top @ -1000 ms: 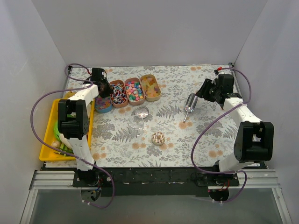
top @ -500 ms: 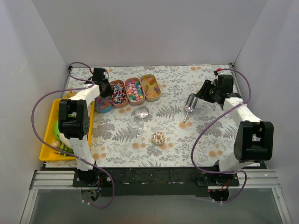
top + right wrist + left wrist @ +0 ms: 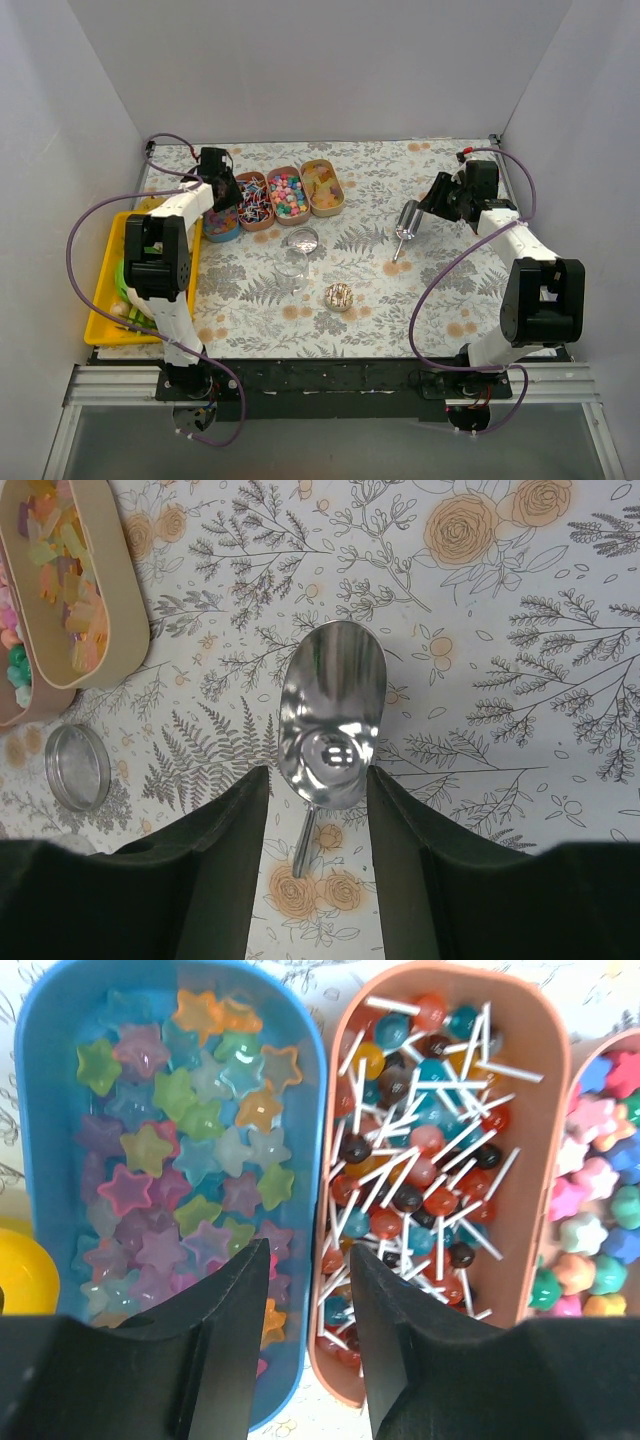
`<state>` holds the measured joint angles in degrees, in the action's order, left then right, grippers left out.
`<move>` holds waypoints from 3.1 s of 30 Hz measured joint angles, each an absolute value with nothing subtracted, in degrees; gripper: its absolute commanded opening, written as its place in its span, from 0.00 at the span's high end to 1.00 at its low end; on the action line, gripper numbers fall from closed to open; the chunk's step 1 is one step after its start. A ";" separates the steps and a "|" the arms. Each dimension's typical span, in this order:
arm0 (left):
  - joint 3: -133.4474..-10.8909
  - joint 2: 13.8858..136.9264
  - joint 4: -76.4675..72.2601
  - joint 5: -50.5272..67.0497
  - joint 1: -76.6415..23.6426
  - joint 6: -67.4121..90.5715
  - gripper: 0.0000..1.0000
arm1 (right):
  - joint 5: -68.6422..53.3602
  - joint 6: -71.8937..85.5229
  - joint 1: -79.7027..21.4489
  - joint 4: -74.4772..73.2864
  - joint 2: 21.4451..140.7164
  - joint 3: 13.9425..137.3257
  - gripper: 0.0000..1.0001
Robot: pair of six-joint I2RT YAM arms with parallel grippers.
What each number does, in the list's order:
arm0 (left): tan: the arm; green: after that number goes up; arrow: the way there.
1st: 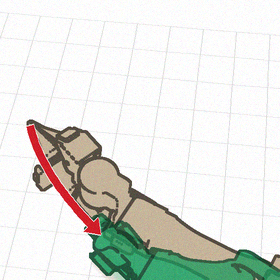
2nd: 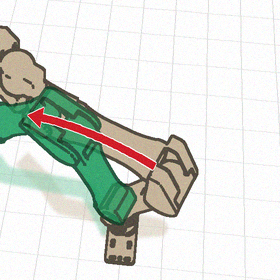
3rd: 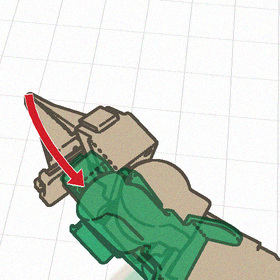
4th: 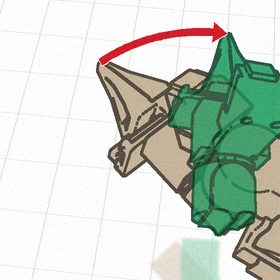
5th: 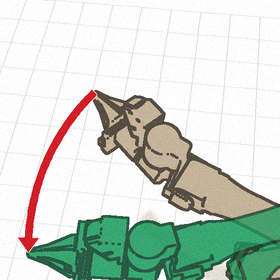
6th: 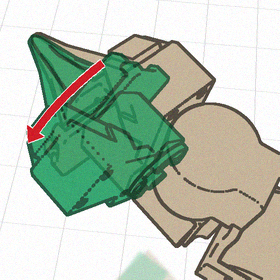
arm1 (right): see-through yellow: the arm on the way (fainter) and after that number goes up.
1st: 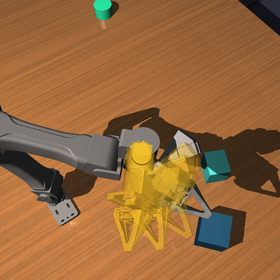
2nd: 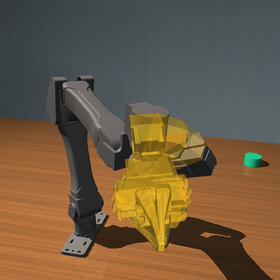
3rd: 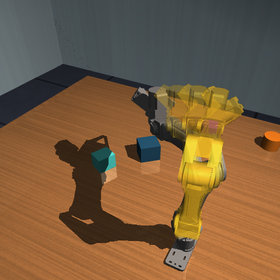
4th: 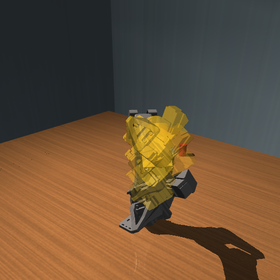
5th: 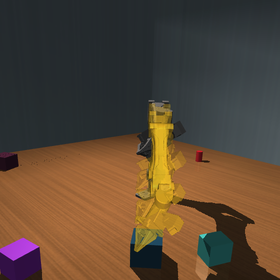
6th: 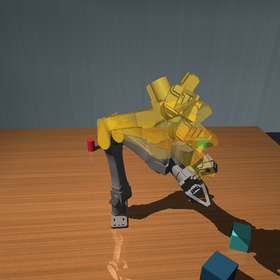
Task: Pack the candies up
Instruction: Move the storage box to the center of the board.
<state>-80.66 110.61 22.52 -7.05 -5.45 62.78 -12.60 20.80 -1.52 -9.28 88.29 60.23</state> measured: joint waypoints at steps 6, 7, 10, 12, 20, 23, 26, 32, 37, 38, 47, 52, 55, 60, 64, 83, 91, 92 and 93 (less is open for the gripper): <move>-79.55 110.91 22.63 -6.85 -5.48 62.85 0.76 | -12.60 20.75 -1.52 -9.32 88.29 60.23 0.49; -79.55 111.07 22.52 -6.85 -5.48 62.87 0.80 | -12.58 20.75 -1.52 -9.32 88.29 60.23 0.48; -79.53 111.26 22.39 -6.66 -5.50 62.83 0.83 | -12.58 20.73 -1.52 -9.34 88.29 60.23 0.48; -79.53 111.28 22.22 -6.57 -5.72 62.61 0.89 | -12.60 20.75 -1.52 -9.34 88.29 60.23 0.48; -79.53 111.28 22.00 -7.18 -6.63 61.04 1.00 | -12.95 19.09 -3.20 -9.58 88.95 60.64 0.51; -79.53 111.31 21.91 -7.90 -7.01 60.42 1.00 | -13.17 17.87 -5.76 -10.13 90.32 62.41 0.52; -79.50 111.33 21.80 -8.73 -7.60 59.70 1.00 | -13.41 16.03 -9.37 -10.33 92.38 65.41 0.54; -79.15 111.35 21.19 -11.60 -9.72 58.02 1.00 | -14.90 12.78 -16.58 -8.95 97.54 71.24 0.62; -78.74 111.35 20.25 -12.43 -12.38 57.74 1.00 | -16.78 11.33 -21.04 -7.92 104.57 76.95 0.64; -78.67 111.35 19.99 -12.40 -12.91 57.69 1.00 | -16.93 11.11 -21.71 -7.99 106.17 78.35 0.64; -78.35 111.35 18.65 -11.00 -15.77 57.17 1.00 | -14.92 9.32 -26.33 -8.03 114.76 86.19 0.51; -78.37 111.37 18.52 -10.28 -16.29 57.10 1.00 | -14.20 8.86 -27.57 -7.86 118.21 90.85 0.38; -78.39 111.46 18.46 -10.26 -16.36 56.97 1.00 | -12.58 8.84 -28.27 -7.49 119.46 91.68 0.36; -78.41 111.46 18.48 -10.28 -16.36 56.93 1.00 | -9.15 8.78 -29.08 -7.46 121.60 92.47 0.41; -78.41 111.46 18.48 -10.28 -16.36 56.93 1.00 | -7.84 8.78 -29.32 -7.46 124.18 94.08 0.48; -78.32 111.46 18.28 -10.00 -16.47 56.66 1.00 | -4.97 8.51 -30.44 -6.44 124.99 93.69 0.72; -75.29 110.30 14.41 -9.43 -18.22 56.31 1.00 | -2.83 8.34 -30.46 -4.45 120.18 86.37 0.78; -74.76 110.02 14.02 -9.30 -18.55 56.31 1.00 | -2.59 8.32 -30.44 -4.51 119.46 85.43 0.78; -74.30 109.75 13.65 -9.08 -18.87 56.36 1.00 | -2.33 8.32 -30.44 -4.49 118.76 84.51 0.78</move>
